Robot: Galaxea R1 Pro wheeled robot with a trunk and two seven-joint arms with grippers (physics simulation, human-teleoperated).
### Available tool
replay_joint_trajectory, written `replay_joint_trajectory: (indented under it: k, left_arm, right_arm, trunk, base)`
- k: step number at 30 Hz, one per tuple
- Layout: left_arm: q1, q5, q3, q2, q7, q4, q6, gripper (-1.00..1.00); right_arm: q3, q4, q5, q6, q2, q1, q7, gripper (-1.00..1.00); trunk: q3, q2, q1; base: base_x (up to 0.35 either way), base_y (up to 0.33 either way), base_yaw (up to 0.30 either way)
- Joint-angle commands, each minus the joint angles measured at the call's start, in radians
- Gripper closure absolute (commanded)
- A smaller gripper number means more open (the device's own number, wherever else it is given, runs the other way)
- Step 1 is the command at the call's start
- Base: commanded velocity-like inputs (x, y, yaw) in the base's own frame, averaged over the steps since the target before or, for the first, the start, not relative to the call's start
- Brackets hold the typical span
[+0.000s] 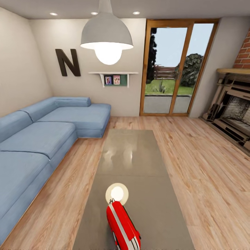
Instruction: Turn on the radio receiver that's on the table in the living room.
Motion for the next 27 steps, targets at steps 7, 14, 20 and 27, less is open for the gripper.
replay_joint_trajectory:
  k: [7,14,20,27]
  left_arm:
    - [0.0,0.0,0.0,0.001,0.001,-0.001,0.0,-1.0]
    - [0.0,0.0,0.001,0.002,0.001,-0.001,0.0,-1.0]
    - [0.0,0.0,0.001,0.002,0.001,-0.001,0.0,-1.0]
    - [0.0,0.0,0.001,0.002,0.001,-0.001,0.0,-1.0]
  right_arm:
    - [0.0,0.0,0.0,0.0,0.0,0.0,0.0,-1.0]
    - [0.0,0.0,0.001,0.0,0.0,0.0,0.0,-1.0]
    - [0.0,0.0,0.001,0.0,0.0,0.0,0.0,-1.0]
    - [0.0,0.0,0.001,0.0,0.0,0.0,0.0,-1.0]
  trunk:
    - [-0.011,0.0,0.0]
    - [-0.023,0.0,0.0]
    - [-0.032,0.0,0.0]
    - [-0.043,0.0,0.0]
  base:
    - [0.0,0.0,0.0]
    - [0.0,0.0,0.0]
    - [0.0,0.0,0.0]
    - [0.0,0.0,0.0]
